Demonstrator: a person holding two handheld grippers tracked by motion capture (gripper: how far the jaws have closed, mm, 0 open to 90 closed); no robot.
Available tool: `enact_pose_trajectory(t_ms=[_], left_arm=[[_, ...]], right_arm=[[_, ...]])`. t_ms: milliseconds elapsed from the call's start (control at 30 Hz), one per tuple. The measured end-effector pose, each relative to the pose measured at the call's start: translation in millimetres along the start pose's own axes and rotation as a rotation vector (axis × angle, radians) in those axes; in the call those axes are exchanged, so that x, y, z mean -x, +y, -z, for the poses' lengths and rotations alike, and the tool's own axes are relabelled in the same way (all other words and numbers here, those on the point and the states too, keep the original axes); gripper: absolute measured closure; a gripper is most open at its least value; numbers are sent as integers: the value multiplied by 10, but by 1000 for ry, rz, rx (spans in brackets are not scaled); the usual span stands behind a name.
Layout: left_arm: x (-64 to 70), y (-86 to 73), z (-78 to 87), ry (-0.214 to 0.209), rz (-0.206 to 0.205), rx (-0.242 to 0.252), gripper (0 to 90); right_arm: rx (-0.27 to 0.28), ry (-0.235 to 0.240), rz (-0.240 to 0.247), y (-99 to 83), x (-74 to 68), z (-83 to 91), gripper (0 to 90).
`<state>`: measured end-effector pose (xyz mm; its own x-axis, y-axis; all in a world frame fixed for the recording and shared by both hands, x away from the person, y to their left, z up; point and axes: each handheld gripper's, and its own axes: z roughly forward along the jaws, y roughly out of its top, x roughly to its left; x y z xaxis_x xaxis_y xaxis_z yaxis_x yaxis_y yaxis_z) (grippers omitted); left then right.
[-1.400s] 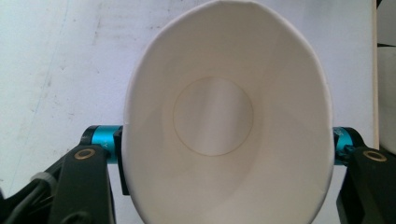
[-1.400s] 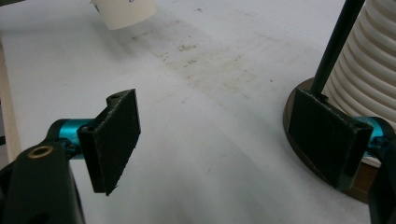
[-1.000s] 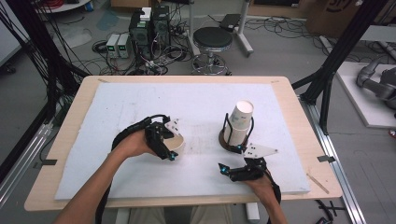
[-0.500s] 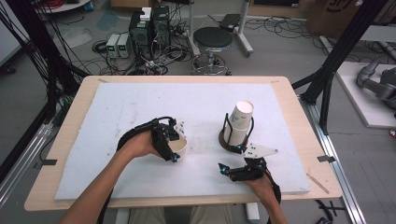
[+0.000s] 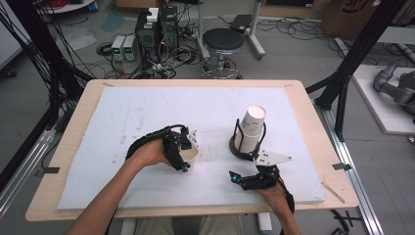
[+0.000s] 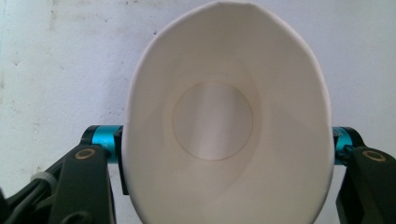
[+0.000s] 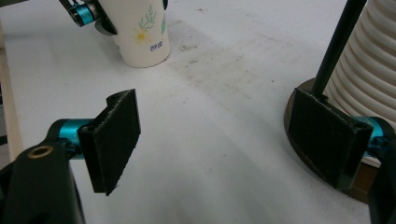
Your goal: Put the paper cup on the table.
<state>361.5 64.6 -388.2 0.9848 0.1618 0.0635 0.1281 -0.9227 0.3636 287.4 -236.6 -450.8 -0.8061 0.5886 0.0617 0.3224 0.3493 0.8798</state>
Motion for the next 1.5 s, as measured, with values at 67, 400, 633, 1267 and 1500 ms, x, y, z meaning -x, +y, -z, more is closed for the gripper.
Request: enact_pose_trajectory(t_ms=[67, 400, 633, 1267, 1500], left_arm=[[-8, -5, -7, -4, 12, 7, 335], [-18, -9, -16, -6, 21, 13, 321], [-21, -38, -76, -1, 49, 26, 175], [-22, -197, -66, -10, 99, 135, 74], [-25, -334, -42, -11, 129, 186, 74]], right_arm=[[0, 1, 1, 0, -2, 0, 175], [2, 3, -2, -2, 2, 4, 175], [2, 3, -3, -2, 1, 4, 175], [1, 1, 2, -1, 0, 1, 175], [0, 1, 0, -1, -2, 3, 175]])
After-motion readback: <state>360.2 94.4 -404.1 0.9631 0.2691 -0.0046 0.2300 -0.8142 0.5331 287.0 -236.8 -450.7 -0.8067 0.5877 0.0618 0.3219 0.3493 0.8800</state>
